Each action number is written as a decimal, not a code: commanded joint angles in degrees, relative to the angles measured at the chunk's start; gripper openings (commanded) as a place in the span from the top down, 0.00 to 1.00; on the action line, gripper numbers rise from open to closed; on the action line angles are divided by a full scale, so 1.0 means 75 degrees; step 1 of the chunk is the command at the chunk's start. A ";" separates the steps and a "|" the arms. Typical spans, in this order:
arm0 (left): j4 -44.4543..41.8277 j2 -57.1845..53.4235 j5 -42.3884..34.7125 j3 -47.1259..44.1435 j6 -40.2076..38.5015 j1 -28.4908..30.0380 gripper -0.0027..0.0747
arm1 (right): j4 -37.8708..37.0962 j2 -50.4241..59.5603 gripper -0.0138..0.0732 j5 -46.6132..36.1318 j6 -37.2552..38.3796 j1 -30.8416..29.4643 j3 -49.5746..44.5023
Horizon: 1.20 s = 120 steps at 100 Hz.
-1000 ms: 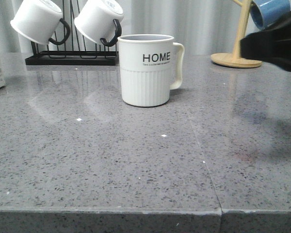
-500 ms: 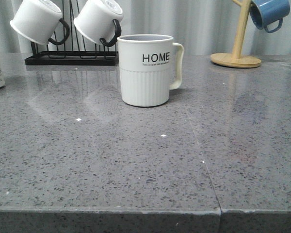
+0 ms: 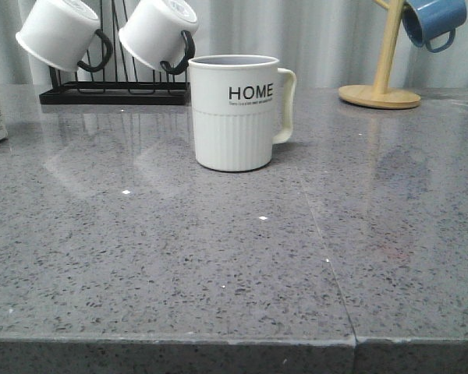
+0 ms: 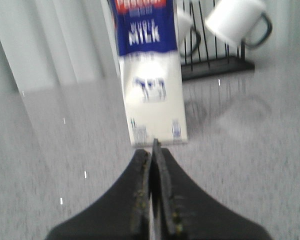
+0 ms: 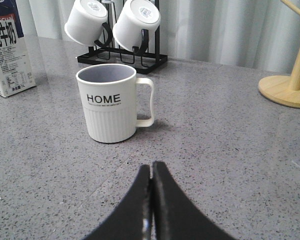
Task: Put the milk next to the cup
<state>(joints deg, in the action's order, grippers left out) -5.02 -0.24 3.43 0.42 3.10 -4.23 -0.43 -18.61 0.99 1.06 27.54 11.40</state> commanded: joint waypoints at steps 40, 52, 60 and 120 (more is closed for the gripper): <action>0.0066 0.1772 0.1100 0.2682 -0.0061 0.0012 0.99 | -0.0062 -0.0040 0.92 -0.0556 -0.0006 -0.0024 0.0223; 0.0254 0.2857 0.1164 0.3400 -0.0097 0.0012 0.98 | -0.0062 -0.0040 0.92 -0.0556 -0.0006 -0.0024 0.0223; 0.0409 0.3543 0.1102 0.3727 -0.0097 0.0012 0.86 | -0.0062 -0.0040 0.92 -0.0556 -0.0006 -0.0024 0.0223; 0.1243 0.7046 -0.2518 0.4263 -0.0097 -0.0002 0.12 | -0.0062 -0.0040 0.92 -0.0556 -0.0006 -0.0024 0.0223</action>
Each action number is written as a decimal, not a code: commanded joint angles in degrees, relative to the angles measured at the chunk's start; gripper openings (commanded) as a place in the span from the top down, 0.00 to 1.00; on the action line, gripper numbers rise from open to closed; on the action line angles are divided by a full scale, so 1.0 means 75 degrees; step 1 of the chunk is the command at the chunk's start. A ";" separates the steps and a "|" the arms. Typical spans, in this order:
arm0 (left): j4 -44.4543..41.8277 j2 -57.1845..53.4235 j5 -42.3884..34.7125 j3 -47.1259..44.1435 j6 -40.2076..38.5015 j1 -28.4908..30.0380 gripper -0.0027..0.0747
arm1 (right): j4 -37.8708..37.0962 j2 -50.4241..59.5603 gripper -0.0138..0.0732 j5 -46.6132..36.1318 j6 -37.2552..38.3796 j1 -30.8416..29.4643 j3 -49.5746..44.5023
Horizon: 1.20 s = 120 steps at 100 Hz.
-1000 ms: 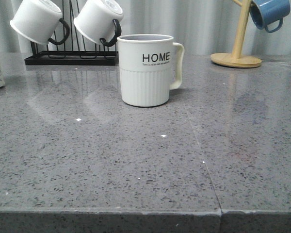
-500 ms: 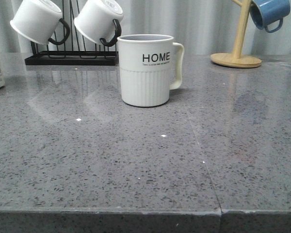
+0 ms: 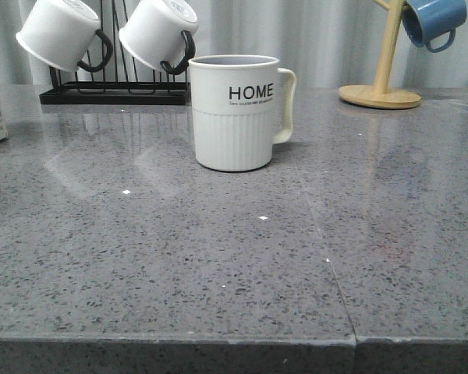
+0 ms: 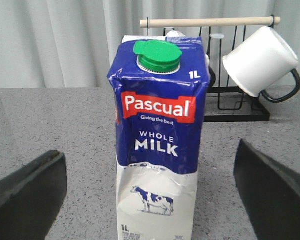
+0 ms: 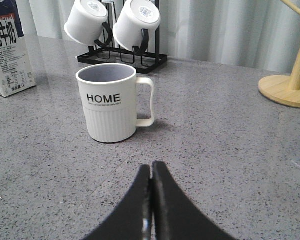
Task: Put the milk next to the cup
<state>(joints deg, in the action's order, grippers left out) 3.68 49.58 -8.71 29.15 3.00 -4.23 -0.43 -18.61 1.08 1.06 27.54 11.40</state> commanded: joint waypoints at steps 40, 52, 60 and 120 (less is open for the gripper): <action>0.0083 0.2429 -0.1028 0.1726 -0.0084 -0.0048 0.13 | -0.0062 -0.0040 0.92 -0.0568 -0.0006 -0.0024 0.0223; 0.0083 0.2782 -0.1040 0.1888 -0.0084 -0.0048 0.15 | -0.0062 -0.0040 0.92 -0.0568 -0.0006 -0.0024 0.0223; 0.0083 0.2861 -0.1081 0.1896 -0.0084 -0.0048 0.24 | -0.0062 -0.0040 0.92 -0.0568 -0.0006 -0.0024 0.0223; 0.0069 0.2866 -0.1556 0.2362 -0.0084 -0.2440 0.61 | -0.0062 -0.0040 0.92 -0.0568 -0.0006 -0.0024 0.0223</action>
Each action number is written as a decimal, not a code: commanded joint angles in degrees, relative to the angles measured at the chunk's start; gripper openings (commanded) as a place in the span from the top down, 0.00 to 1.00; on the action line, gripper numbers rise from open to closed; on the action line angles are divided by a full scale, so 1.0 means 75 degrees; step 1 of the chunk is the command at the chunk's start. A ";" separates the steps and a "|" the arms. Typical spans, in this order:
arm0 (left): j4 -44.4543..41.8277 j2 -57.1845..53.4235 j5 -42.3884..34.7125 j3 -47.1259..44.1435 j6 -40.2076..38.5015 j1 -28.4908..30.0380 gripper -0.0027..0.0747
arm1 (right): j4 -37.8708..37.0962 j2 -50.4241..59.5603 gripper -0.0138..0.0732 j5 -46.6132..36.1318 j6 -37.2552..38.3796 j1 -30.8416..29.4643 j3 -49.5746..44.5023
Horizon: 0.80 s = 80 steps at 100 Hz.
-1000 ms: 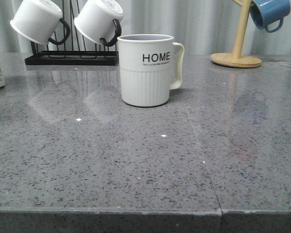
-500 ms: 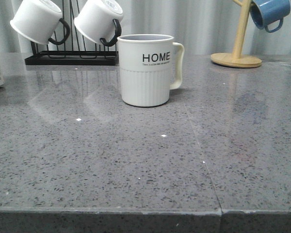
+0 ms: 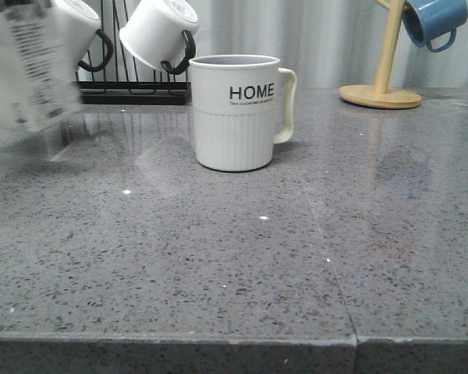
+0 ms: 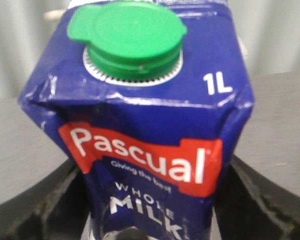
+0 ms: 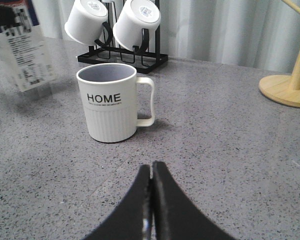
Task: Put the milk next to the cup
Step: 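Grasp the milk carton top with the left gripper and lift, then lower the carton beside the HOME mug and open the left gripper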
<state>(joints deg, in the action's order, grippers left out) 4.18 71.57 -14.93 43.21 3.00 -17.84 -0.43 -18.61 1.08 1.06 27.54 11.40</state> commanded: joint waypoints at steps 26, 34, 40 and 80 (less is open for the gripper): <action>0.0033 0.0667 -0.0553 0.1221 -0.0084 -0.1558 0.61 | -0.0062 -0.0040 0.92 -0.0568 -0.0006 -0.0024 0.0223; 0.0032 0.0881 -0.0626 0.1248 -0.0084 -0.1742 0.61 | -0.0062 -0.0040 0.92 -0.0568 -0.0006 -0.0024 0.0223; 0.0032 0.1001 -0.0626 0.1248 -0.0084 -0.1825 0.61 | -0.0062 -0.0040 0.92 -0.0568 -0.0006 -0.0024 0.0223; 0.0032 0.1255 -0.0474 0.1248 -0.0084 -0.1860 0.29 | -0.0062 -0.0040 0.92 -0.0568 -0.0006 -0.0024 0.0223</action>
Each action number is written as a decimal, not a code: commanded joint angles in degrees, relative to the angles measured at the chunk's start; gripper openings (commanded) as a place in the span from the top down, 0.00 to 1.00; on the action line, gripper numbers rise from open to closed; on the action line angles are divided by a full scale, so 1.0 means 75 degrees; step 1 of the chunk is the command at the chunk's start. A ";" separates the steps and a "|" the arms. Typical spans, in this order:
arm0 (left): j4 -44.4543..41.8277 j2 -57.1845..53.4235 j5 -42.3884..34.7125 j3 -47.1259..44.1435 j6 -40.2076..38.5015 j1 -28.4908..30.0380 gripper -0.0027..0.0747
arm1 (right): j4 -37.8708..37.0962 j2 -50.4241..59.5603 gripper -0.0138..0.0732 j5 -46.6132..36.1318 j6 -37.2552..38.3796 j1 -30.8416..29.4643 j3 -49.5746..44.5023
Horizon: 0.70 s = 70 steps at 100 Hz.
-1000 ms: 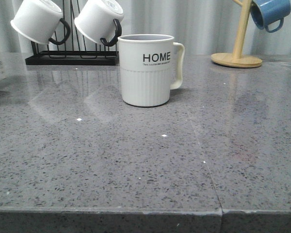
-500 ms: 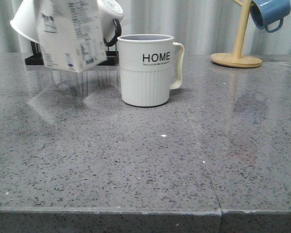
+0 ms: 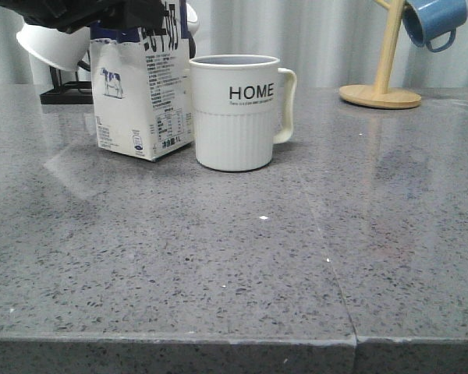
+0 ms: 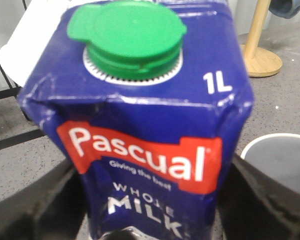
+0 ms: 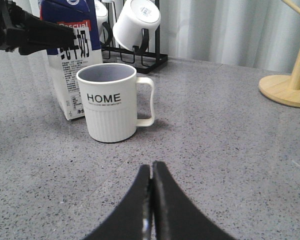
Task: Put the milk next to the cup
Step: 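Lower the carton beside the HOME mug and open the left gripper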
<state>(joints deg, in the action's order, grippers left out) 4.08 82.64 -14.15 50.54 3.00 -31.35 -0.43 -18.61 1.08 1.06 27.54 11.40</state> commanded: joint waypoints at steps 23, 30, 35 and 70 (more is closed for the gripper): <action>0.0046 -0.0238 -0.0559 0.0271 -0.0084 -0.0058 0.11 | -0.0062 -0.0040 0.92 -0.0568 -0.0006 -0.0024 0.0223; 0.0046 -0.0296 -0.0546 0.0271 -0.0084 -0.0058 0.11 | -0.0062 -0.0040 0.92 -0.0568 -0.0006 -0.0024 0.0223; 0.0046 -0.0369 -0.0483 0.0256 -0.0084 -0.0058 0.11 | -0.0062 -0.0040 0.92 -0.0568 -0.0006 -0.0024 0.0223; -0.0041 -0.1396 0.0307 -0.0231 0.0001 -0.0058 0.12 | -0.0062 -0.0040 0.92 -0.0568 -0.0006 -0.0024 0.0223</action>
<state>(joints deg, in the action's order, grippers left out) 3.97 76.12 -9.18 48.54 3.10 -31.35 -0.43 -18.61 1.11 1.06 27.54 11.40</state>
